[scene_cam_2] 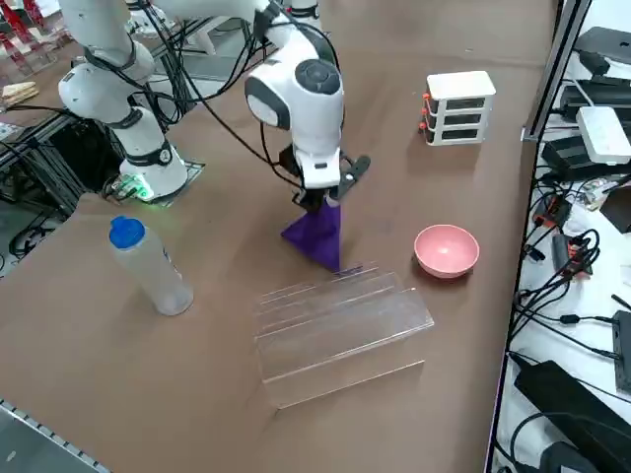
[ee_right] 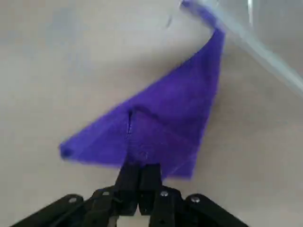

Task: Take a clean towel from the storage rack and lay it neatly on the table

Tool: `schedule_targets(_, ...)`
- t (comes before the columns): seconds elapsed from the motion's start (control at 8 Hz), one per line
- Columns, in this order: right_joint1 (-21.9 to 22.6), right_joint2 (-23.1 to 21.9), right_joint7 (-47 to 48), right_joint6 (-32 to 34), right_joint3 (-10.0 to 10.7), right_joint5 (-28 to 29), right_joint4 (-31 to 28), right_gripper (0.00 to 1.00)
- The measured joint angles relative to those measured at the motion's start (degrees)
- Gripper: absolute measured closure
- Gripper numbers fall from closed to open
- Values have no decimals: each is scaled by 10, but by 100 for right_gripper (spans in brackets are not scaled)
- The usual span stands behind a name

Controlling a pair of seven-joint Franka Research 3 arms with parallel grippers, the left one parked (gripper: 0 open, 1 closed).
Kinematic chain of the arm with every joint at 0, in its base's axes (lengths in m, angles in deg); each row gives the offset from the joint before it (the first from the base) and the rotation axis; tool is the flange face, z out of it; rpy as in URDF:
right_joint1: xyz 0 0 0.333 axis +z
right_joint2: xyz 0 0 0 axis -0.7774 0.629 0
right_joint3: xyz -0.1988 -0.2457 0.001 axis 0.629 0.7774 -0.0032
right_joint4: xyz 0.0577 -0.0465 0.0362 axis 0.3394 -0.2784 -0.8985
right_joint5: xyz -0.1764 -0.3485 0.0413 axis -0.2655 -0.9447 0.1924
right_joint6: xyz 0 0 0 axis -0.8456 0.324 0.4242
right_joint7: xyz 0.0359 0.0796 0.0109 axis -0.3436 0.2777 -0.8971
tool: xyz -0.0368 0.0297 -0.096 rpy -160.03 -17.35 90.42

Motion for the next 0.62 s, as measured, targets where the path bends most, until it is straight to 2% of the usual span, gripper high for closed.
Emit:
schedule_targets(0.12, 6, -21, 0, 32, -1, 0, -21, 95)
schedule_targets(0.38, 24, -59, -1, 54, -5, 0, -84, 96)
schedule_targets(0.62, 51, -88, -1, 88, -9, 0, -121, 96)
